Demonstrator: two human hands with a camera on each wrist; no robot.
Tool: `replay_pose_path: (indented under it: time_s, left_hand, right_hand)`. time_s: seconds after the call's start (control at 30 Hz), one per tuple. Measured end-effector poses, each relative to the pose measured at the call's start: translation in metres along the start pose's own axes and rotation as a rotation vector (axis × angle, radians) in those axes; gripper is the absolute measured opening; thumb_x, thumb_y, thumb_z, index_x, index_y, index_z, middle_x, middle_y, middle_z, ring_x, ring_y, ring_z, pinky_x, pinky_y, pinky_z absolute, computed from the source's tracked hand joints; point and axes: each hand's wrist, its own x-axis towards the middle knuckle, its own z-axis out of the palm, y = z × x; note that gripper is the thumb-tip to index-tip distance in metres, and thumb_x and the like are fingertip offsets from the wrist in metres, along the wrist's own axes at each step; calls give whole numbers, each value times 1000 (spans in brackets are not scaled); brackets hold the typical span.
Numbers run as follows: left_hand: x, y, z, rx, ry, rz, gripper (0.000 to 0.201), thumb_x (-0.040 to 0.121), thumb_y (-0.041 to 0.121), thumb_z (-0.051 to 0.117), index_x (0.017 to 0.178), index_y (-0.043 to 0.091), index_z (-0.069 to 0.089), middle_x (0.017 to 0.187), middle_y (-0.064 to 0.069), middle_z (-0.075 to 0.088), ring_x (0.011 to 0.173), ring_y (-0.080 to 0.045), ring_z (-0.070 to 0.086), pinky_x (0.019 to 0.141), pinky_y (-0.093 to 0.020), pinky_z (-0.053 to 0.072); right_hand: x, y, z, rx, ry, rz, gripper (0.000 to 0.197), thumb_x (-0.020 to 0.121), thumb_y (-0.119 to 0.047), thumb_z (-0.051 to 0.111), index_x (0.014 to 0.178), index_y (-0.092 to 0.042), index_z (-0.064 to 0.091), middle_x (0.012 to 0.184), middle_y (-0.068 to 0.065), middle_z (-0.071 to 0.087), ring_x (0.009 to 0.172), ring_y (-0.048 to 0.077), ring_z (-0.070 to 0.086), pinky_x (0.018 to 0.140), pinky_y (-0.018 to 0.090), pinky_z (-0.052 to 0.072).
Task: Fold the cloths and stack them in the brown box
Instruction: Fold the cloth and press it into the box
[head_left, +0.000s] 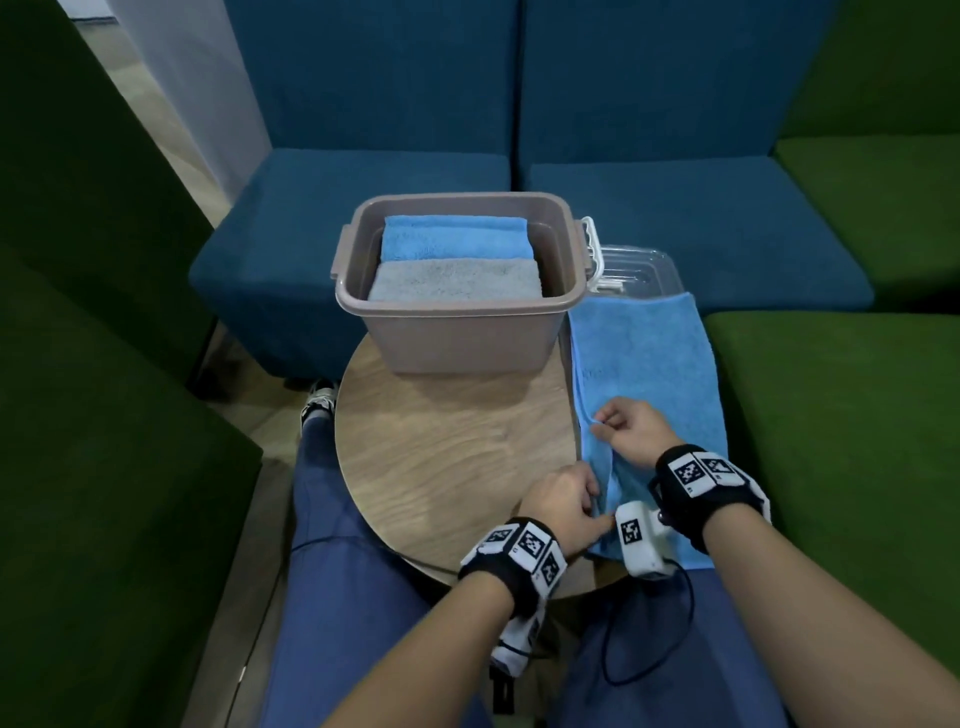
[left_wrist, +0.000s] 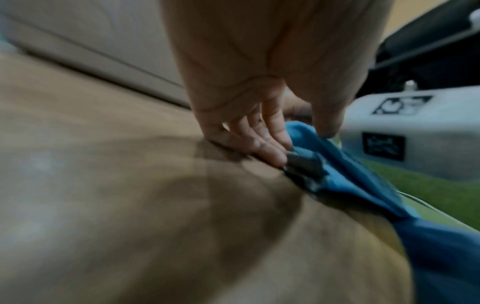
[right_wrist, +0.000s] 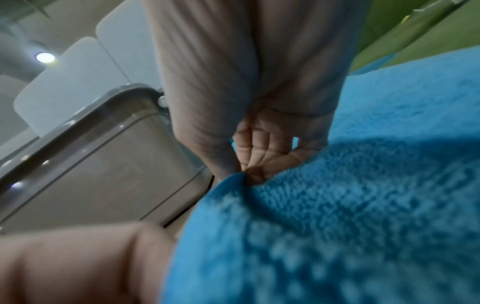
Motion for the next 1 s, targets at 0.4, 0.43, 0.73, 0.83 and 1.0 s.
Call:
replay_pose_path:
  time_s: [0.4,0.43,0.73,0.83,1.0]
  left_hand:
    - [-5,-6,13,-232,91,-104,44,69,14,75,98,26,44,77,9,53,60,-10,51,55,-21,44]
    - [-5,-6,14,-239,98,-93,40,69,13,73,96,25,46,76,8,52,61,-10,50,55,-20,43]
    - [-6,-7,19,-124,97,-8,7,78,23,68,82,18,67,85,2,56,73,-16,57,75,-24,45]
    - [-7,-8,21,-211,155,12,16,68,32,64,69,16,62,83,6,52,69,-17,55,71,-30,48]
    - [-12,-3,6,-254,223,82,18,65,29,59,64,14,52,73,9,45,62,-11,45,63,-30,43]
  right_hand:
    - [-3,-22,3,-130,2,67,24,72,-20,81,76,-11,59,72,4,59,70,20,56,66,28,47]
    - [-3,-23,2,-136,4,69,20,74,-17,79,77,-11,60,73,4,59,71,20,56,67,29,48]
    - [-1,-13,-1,-116,7,18,11,87,-13,66,78,-15,60,64,-3,55,73,18,54,63,23,39]
    - [-3,-13,-5,-107,-76,-55,13,92,-14,59,97,-25,53,62,-1,47,60,17,47,63,27,39]
    - [0,-20,-28,-367,-338,-244,54,91,8,37,117,-32,61,89,0,38,78,21,52,80,33,44]
